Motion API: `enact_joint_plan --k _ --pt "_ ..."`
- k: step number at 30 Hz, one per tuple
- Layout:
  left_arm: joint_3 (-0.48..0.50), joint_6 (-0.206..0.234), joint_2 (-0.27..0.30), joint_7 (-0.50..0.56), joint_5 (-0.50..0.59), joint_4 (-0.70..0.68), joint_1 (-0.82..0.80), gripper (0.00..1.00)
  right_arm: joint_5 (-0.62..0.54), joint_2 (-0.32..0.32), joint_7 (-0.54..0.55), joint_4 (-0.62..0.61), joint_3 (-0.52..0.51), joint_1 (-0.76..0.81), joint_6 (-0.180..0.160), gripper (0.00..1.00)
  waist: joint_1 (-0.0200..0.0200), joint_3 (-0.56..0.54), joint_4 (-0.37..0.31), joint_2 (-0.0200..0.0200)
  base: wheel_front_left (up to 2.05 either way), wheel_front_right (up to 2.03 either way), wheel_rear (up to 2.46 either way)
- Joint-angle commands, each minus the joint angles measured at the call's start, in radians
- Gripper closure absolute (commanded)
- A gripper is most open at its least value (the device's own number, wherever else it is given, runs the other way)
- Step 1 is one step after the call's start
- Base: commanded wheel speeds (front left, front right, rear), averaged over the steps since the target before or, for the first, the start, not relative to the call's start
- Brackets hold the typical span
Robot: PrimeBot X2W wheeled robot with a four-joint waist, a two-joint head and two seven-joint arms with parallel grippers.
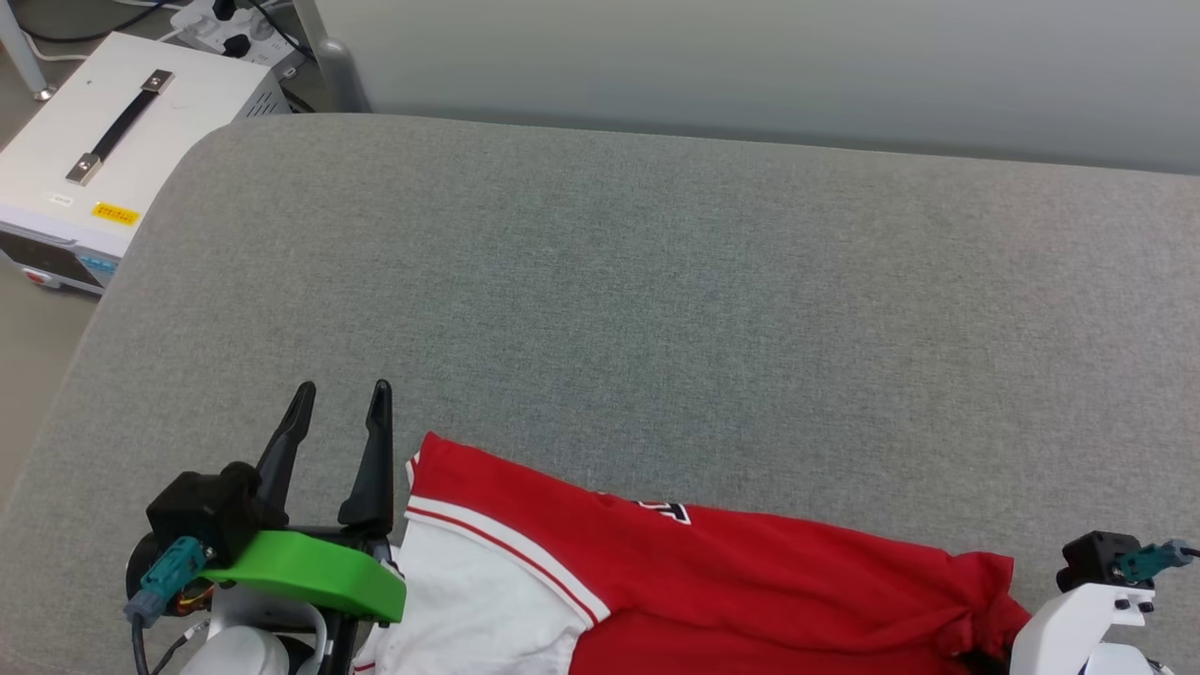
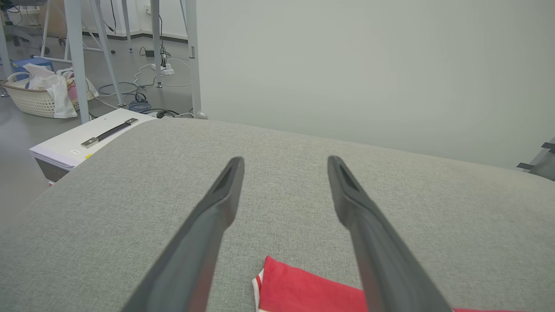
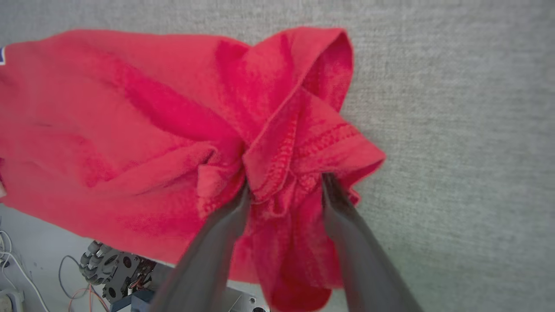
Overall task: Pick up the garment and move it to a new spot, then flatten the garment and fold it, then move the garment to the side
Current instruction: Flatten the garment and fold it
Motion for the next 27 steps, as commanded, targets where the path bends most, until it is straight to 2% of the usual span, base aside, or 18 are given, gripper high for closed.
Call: enact_joint_plan --k 1,9,15,20,27 --pt "0.004 -0.007 -0.010 -0.006 0.010 0.003 0.019 0.00 0.014 0.021 0.005 0.034 0.028 -0.007 0.000 1.00 0.0000 -0.002 -0.001 0.0000 0.00 0.00 0.00" --pt "0.009 -0.013 -0.015 -0.006 0.018 0.023 0.044 0.00 0.024 -0.030 0.009 -0.015 0.023 -0.062 0.000 1.00 0.0000 -0.047 -0.024 0.0000 0.00 0.00 0.00" --pt "0.010 -0.007 0.001 0.001 0.022 0.015 0.056 0.00 0.031 -0.069 0.046 -0.028 -0.038 -0.108 0.000 1.00 0.0000 -0.068 -0.046 0.0000 0.00 0.00 0.00" --pt "0.014 0.004 0.007 0.003 0.022 0.004 0.066 0.00 0.022 -0.100 0.075 -0.030 -0.143 -0.130 0.000 1.00 0.0000 -0.071 -0.067 0.0000 0.00 0.00 0.00" --pt "0.007 0.009 0.002 0.003 0.022 0.000 0.073 0.00 -0.021 -0.111 0.148 -0.035 -0.371 -0.134 0.000 1.00 0.0000 -0.072 -0.092 0.0000 0.00 0.00 0.00"
